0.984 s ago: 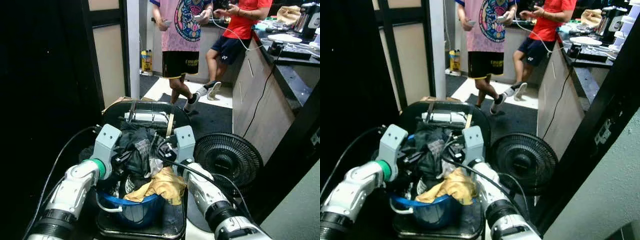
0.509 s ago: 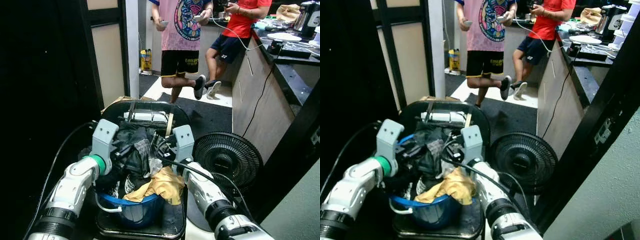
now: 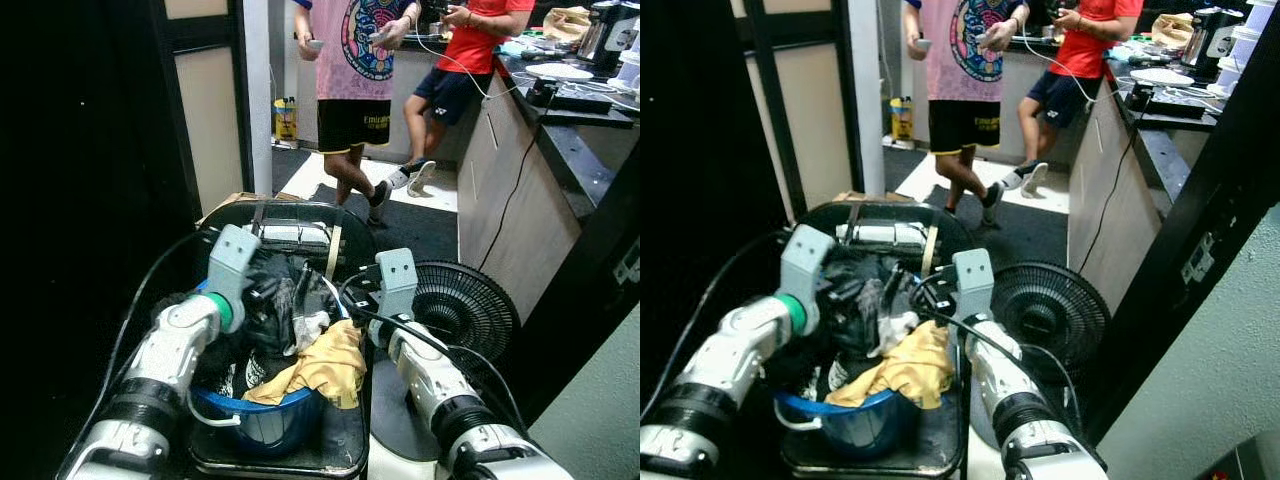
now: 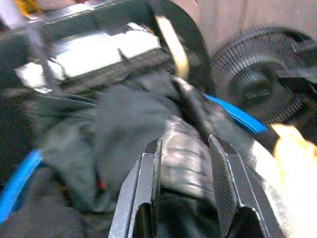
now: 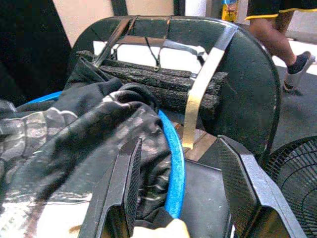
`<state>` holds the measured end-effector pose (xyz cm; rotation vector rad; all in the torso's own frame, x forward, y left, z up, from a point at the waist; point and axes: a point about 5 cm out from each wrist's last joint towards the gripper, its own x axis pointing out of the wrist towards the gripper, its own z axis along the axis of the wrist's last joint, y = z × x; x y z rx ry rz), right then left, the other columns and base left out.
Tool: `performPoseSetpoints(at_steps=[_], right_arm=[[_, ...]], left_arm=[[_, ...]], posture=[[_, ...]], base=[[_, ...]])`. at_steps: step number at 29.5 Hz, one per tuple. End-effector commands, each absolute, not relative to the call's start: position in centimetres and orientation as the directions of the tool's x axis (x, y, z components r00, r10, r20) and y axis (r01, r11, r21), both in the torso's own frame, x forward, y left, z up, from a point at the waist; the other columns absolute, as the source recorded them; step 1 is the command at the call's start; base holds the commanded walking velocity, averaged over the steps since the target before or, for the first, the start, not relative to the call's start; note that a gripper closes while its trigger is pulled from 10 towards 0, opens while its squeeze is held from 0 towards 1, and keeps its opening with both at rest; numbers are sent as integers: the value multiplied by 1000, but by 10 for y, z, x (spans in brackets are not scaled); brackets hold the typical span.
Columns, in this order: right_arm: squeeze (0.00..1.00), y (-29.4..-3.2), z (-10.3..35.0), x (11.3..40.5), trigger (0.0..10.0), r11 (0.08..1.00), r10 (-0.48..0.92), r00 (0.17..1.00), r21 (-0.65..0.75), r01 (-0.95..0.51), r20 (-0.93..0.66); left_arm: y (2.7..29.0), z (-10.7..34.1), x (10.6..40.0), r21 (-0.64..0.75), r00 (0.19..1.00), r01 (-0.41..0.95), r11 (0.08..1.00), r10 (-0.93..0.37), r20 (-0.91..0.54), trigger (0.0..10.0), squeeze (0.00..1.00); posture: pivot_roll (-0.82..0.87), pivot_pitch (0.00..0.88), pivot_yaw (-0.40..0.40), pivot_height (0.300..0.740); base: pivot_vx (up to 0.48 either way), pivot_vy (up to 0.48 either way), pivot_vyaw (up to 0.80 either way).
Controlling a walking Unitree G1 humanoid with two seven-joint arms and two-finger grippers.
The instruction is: Clothes washing
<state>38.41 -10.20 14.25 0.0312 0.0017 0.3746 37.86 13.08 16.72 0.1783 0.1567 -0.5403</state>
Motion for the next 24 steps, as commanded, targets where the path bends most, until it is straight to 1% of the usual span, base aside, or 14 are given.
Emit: performPoseSetpoints(at_steps=[1,3,4,7,8,12,13,14,16,17,18,19,20,24], right_arm=[[0,-107,137,382,10000,933,357,934,46,-357,-3],[0,-107,135,381,10000,932,360,933,45,-359,-5],[0,-107,132,379,10000,931,363,932,41,-362,-12],[0,-108,130,379,10000,932,358,934,62,-356,-18],[0,-108,128,378,10000,932,361,932,60,-359,-23],[0,-108,126,377,10000,930,365,931,52,-363,-31],[0,-108,126,377,10000,931,363,931,51,-361,-28],[0,-108,126,377,10000,931,363,931,51,-361,-28],[0,-109,128,378,10000,932,359,933,52,-358,-22],[0,-109,128,378,10000,932,359,933,52,-358,-22],[0,-110,130,379,10000,933,357,934,52,-356,-18],[0,-110,130,379,10000,933,357,934,52,-356,-18],[0,-110,132,380,10000,933,357,934,52,-356,-15],[0,-109,133,381,10000,931,363,932,48,-362,-16]], left_arm=[[117,159,377,142,795,593,793,-548,-261,10000,1000],[115,157,376,142,783,607,782,-558,-273,10000,1000],[111,150,374,146,764,629,764,-572,-298,10000,1000],[108,143,373,137,754,636,759,-573,-321,10000,1000],[106,138,373,105,747,635,765,-574,-336,10000,1000],[104,134,372,59,737,632,773,-577,-352,10000,1000],[103,135,373,50,754,612,789,-564,-337,10000,1000],[103,135,373,50,754,612,789,-564,-337,10000,1000],[104,142,377,45,802,557,829,-523,-288,10000,1000],[104,142,377,45,802,557,829,-523,-288,10000,1000],[118,155,384,109,895,421,901,-392,-216,10000,1000],[118,155,384,109,895,421,901,-392,-216,10000,1000],[129,163,388,159,944,313,936,-288,-163,10000,1000],[135,171,388,134,956,279,951,-261,-136,10000,1000]], posture=[[1,0,7,740],[1,0,7,740],[-2,0,9,740],[4,0,5,740],[2,2,17,740],[-2,1,21,740],[-7,0,24,740],[-7,0,24,740],[-17,0,28,740],[-17,0,28,740],[-9,0,19,740],[-9,0,19,740],[-8,0,17,740],[4,0,-2,740]], base=[[0,0,0],[0,0,0],[0,0,0],[0,0,0],[0,0,0],[0,0,0],[0,0,0],[0,0,0],[0,0,0],[0,0,0],[0,0,0],[0,0,0],[0,0,0],[0,0,0]])
